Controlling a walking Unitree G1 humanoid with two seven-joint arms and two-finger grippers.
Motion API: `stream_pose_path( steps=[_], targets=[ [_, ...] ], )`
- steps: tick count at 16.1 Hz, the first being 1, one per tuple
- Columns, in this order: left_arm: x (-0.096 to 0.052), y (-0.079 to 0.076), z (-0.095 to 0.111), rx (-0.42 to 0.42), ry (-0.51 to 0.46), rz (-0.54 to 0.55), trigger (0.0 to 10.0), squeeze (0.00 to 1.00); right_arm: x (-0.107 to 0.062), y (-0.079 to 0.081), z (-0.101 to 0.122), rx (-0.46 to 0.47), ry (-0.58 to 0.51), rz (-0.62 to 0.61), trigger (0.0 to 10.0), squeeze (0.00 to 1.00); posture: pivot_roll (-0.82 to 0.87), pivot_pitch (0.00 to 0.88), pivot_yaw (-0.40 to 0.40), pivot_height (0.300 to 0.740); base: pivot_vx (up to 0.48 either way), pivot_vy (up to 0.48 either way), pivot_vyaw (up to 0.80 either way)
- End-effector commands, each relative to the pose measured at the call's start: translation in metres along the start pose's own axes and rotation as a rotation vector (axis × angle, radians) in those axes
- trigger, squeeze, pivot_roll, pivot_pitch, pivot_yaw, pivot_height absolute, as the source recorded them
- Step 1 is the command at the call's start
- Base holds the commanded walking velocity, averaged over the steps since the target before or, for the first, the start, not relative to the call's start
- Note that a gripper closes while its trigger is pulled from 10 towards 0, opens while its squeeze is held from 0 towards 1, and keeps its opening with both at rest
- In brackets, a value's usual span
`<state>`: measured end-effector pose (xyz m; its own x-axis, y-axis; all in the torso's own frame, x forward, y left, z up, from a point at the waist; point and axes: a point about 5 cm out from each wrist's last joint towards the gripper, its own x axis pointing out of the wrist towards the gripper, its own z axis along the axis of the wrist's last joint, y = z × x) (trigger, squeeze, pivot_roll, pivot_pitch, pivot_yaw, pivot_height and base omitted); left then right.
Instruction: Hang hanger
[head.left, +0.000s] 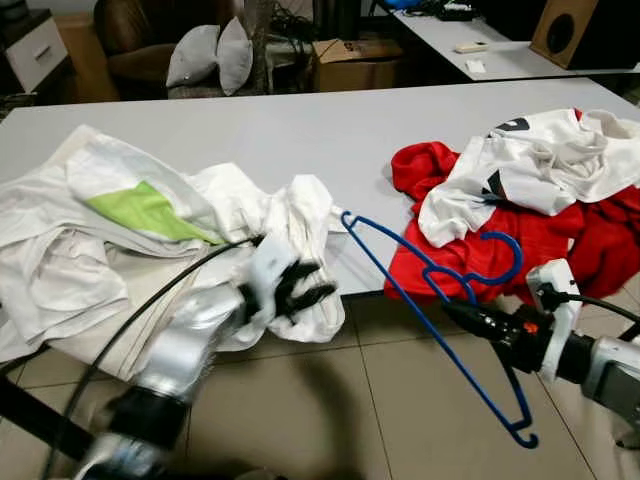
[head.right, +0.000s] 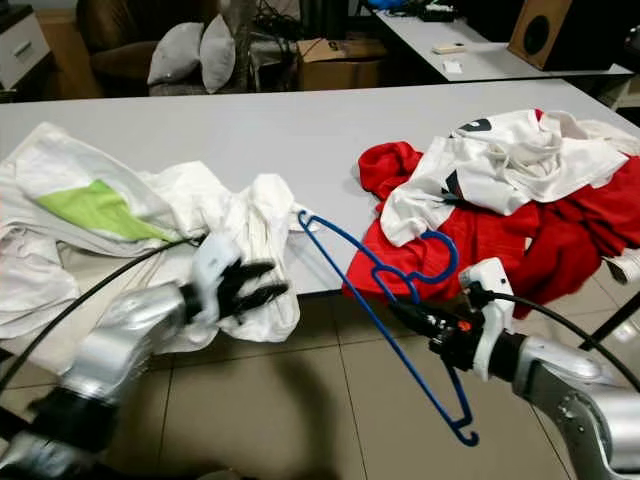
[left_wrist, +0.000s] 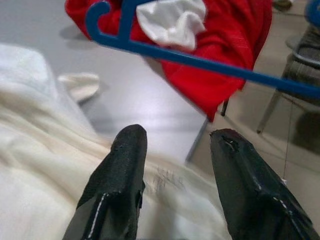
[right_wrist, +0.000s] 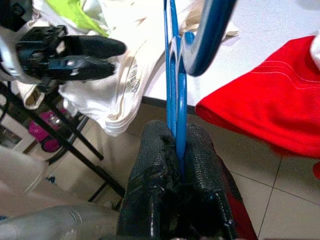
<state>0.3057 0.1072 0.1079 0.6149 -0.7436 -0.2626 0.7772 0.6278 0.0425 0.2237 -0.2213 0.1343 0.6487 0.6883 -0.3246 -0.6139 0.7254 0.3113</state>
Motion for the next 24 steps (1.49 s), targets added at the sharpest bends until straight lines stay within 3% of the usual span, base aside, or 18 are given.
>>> stream_pose_path(
  steps=[1,3,6,7,9,11,14,17,18,19,24],
  targets=[
    [0.003,0.007,-0.003,0.011,0.027,0.072,10.0,1.00,-0.001,0.003,0.006,-0.016,-0.014,-0.002,10.0,0.00,-0.13,0.000,0.047,0.740,0.000,0.000,0.00],
    [0.007,0.025,0.002,0.013,0.035,0.225,10.0,1.00,0.000,0.006,0.007,-0.021,-0.023,0.005,10.0,0.00,-0.14,0.000,0.059,0.740,0.000,0.000,0.00],
    [0.002,0.040,0.007,-0.028,0.005,0.328,10.0,0.97,0.001,0.011,0.006,-0.019,-0.029,0.013,10.0,0.00,-0.15,0.000,0.067,0.740,0.000,0.000,0.00],
    [-0.005,0.041,0.009,-0.060,-0.023,0.310,10.0,0.00,-0.001,0.013,0.005,-0.018,-0.027,0.021,10.0,0.00,-0.15,0.000,0.068,0.740,0.000,0.000,0.00],
    [-0.010,0.042,0.009,-0.069,-0.017,0.301,10.0,0.00,-0.002,0.014,0.004,-0.017,-0.023,0.027,10.0,0.00,-0.14,0.000,0.065,0.740,0.000,0.000,0.00],
    [-0.013,0.039,-0.005,-0.085,0.075,0.284,10.0,0.00,-0.003,0.015,0.004,-0.019,-0.016,0.041,10.0,0.00,-0.13,0.000,0.054,0.740,0.000,0.000,0.00],
    [-0.007,0.026,-0.009,-0.223,0.065,0.212,10.0,0.00,0.000,0.016,0.005,-0.022,-0.013,0.049,10.0,0.00,-0.13,0.000,0.053,0.740,0.000,0.000,0.00],
    [-0.008,0.027,-0.018,-0.217,0.130,0.242,10.0,0.00,0.001,0.017,0.005,-0.027,-0.008,0.057,10.0,0.00,-0.13,0.000,0.051,0.740,0.000,0.000,0.00],
    [-0.009,0.027,-0.018,-0.224,0.134,0.240,6.2,0.00,0.001,0.016,0.005,-0.029,-0.006,0.058,10.0,0.00,-0.13,0.000,0.051,0.740,0.000,0.000,0.00],
    [-0.008,0.026,-0.018,-0.250,0.120,0.231,0.0,0.00,0.001,0.016,0.006,-0.030,-0.004,0.059,10.0,0.00,-0.13,0.000,0.050,0.740,0.000,0.000,0.00],
    [-0.007,0.028,-0.012,-0.224,0.091,0.242,0.0,0.00,0.001,0.016,0.004,-0.035,0.004,0.061,10.0,0.00,-0.13,0.000,0.051,0.740,0.000,0.000,0.00]
  ],
)
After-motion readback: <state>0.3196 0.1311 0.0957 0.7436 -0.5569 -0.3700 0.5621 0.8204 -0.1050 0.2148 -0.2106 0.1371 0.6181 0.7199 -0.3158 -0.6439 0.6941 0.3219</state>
